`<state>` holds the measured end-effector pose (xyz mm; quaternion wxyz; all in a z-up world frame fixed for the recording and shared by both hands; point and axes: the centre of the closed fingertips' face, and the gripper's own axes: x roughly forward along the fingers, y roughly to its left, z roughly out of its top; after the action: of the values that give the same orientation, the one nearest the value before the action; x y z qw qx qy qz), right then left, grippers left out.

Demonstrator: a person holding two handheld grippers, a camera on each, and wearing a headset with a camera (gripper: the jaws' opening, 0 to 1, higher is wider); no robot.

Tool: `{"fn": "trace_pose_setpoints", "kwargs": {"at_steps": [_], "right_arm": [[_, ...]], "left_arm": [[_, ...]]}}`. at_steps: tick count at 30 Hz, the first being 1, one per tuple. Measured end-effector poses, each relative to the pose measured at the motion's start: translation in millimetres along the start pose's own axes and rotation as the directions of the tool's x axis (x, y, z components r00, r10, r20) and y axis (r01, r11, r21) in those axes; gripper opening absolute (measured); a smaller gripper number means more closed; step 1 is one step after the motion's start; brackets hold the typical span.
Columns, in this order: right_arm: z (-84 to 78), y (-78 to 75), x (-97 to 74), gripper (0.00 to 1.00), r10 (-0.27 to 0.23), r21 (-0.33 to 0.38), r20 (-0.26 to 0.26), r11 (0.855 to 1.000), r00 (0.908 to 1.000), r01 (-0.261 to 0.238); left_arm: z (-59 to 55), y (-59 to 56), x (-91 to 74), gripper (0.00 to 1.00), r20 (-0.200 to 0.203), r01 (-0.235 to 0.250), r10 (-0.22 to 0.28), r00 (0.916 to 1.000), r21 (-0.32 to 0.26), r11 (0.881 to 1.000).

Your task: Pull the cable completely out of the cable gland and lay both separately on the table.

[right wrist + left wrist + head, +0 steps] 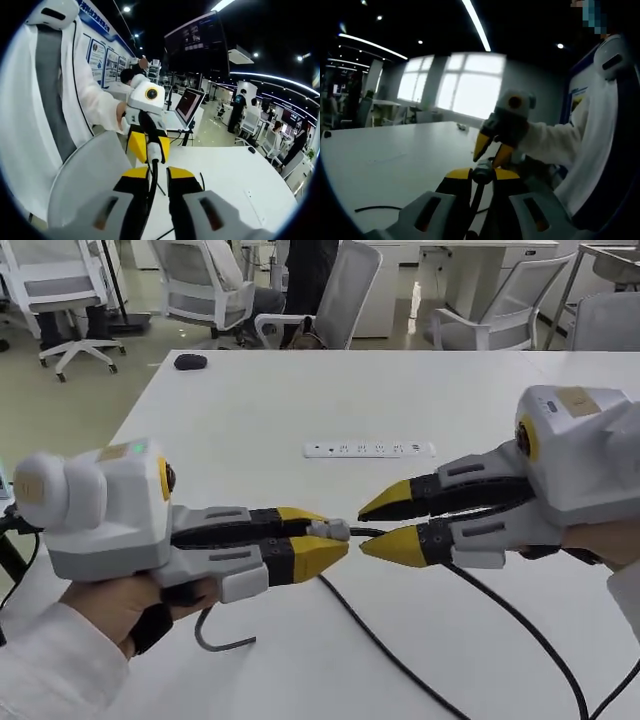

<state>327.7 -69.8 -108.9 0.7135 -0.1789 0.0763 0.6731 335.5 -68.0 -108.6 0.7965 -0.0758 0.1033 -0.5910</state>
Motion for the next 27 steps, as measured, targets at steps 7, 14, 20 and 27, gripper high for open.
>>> {"fn": "trace_pose_setpoints", "kwargs": {"at_steps": [7,14,20,27], "right_arm": [[-2.3,1.4,-1.1,0.04,0.009,0.018,0.008,1.0,0.9999,-0.009],[-2.0,-2.4,-2.6,0.03,-0.006,0.024,0.017,1.0,0.9998,0.005],[-4.1,-8.7,-3.4,0.03,-0.018,0.015,0.012,1.0,0.9998,0.018],[-14.2,-21.0,-12.2,0.03,-0.049,0.012,-0.011,0.999,0.9987,0.049]], "left_arm": [[0.1,1.8,2.0,0.17,0.002,-0.005,0.005,1.0,-0.004,1.0],[2.3,4.8,3.8,0.17,0.01,-0.007,0.007,0.9999,-0.009,1.0],[2.2,10.6,1.1,0.17,0.004,-0.02,0.021,0.9998,-0.007,1.0],[2.0,23.6,-13.0,0.17,0.005,-0.061,0.061,0.9981,-0.02,0.998]]}}
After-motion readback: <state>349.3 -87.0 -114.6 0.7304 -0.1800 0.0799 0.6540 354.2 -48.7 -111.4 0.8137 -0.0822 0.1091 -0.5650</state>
